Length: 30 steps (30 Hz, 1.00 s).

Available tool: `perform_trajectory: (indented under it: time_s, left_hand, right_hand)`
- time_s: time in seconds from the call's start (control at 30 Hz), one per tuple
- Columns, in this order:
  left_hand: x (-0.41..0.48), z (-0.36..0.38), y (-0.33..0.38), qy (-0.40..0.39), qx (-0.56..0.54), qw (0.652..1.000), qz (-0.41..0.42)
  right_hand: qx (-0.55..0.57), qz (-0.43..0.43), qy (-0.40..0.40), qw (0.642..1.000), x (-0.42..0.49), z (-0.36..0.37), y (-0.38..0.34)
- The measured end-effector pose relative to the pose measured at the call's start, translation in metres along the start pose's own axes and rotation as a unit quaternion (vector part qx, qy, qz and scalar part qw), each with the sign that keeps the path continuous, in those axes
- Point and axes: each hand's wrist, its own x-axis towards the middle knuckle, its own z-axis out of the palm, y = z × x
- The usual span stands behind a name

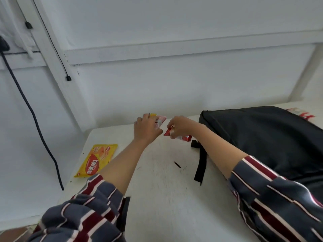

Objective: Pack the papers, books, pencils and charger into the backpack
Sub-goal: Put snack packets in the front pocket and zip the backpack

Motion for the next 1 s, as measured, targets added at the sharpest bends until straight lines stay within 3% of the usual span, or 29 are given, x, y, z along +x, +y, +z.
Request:
perform_trajectory:
  time_s: [0.33,0.53,0.73,1.0]
  left_hand:
    - [-0.036,-0.027,0.126,0.033,-0.057,0.994,0.088]
    - [-0.076,-0.028,0.204,0.058,-0.069,0.993,0.080]
    - [-0.109,-0.023,0.253,0.028,-0.062,0.995,0.076]
    - [-0.129,-0.023,0.285,-0.015,-0.075,0.991,0.112]
  right_hand:
    - [-0.002,-0.013,0.064,0.998,-0.113,-0.074,0.070]
    - [0.015,-0.047,0.094,0.994,-0.181,-0.094,0.127]
    - [0.030,-0.065,0.054,0.996,-0.228,-0.098,0.170]
    - [0.032,-0.062,0.077,0.995,-0.264,-0.098,0.196]
